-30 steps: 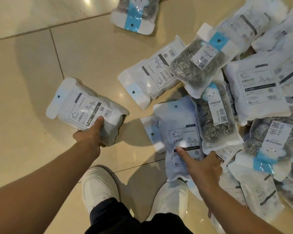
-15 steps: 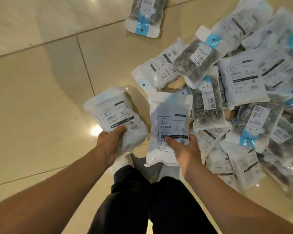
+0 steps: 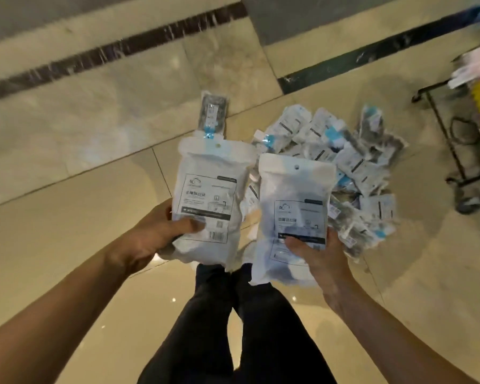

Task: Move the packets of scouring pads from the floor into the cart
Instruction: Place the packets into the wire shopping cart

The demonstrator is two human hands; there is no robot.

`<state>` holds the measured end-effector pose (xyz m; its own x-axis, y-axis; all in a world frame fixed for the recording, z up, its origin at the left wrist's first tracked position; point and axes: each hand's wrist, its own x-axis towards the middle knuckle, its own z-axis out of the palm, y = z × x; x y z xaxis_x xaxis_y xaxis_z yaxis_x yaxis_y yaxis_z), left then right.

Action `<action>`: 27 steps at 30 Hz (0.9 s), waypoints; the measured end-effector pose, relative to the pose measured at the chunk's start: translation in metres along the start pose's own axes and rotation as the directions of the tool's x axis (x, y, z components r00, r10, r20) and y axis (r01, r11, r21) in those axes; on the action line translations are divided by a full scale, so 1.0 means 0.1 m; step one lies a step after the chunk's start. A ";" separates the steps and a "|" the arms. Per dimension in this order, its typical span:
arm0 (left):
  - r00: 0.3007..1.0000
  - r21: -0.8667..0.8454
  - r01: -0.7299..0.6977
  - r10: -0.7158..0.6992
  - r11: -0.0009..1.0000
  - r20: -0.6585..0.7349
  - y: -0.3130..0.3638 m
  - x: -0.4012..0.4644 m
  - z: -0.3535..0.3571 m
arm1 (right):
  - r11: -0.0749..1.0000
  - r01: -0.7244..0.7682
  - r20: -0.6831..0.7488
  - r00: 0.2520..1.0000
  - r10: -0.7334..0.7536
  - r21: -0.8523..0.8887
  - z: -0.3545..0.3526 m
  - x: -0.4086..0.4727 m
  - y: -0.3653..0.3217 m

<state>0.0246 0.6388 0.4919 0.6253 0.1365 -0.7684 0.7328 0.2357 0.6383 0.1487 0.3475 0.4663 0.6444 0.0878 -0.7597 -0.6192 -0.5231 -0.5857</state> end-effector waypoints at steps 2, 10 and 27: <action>0.999 0.061 -0.035 0.033 0.997 0.033 0.28 -0.39 0.18 | 0.998 0.048 0.012 0.999 -0.049 0.034 -0.23 -0.37 -0.23; 0.983 0.099 -0.159 0.148 0.982 0.105 1.01 -1.08 0.79 | 0.913 0.247 -0.058 0.969 -0.242 0.325 -0.86 -1.42 -0.63; 0.849 0.317 -0.304 0.104 0.898 0.518 2.04 -1.20 1.26 | 0.687 0.438 -0.546 0.835 -0.071 0.580 -0.83 -2.55 -0.53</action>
<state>0.1333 0.5490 0.7201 0.7462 -0.3580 -0.5612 0.5535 -0.1347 0.8219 0.0545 0.2824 0.7142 0.8266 -0.3525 -0.4386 -0.4038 0.1713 -0.8987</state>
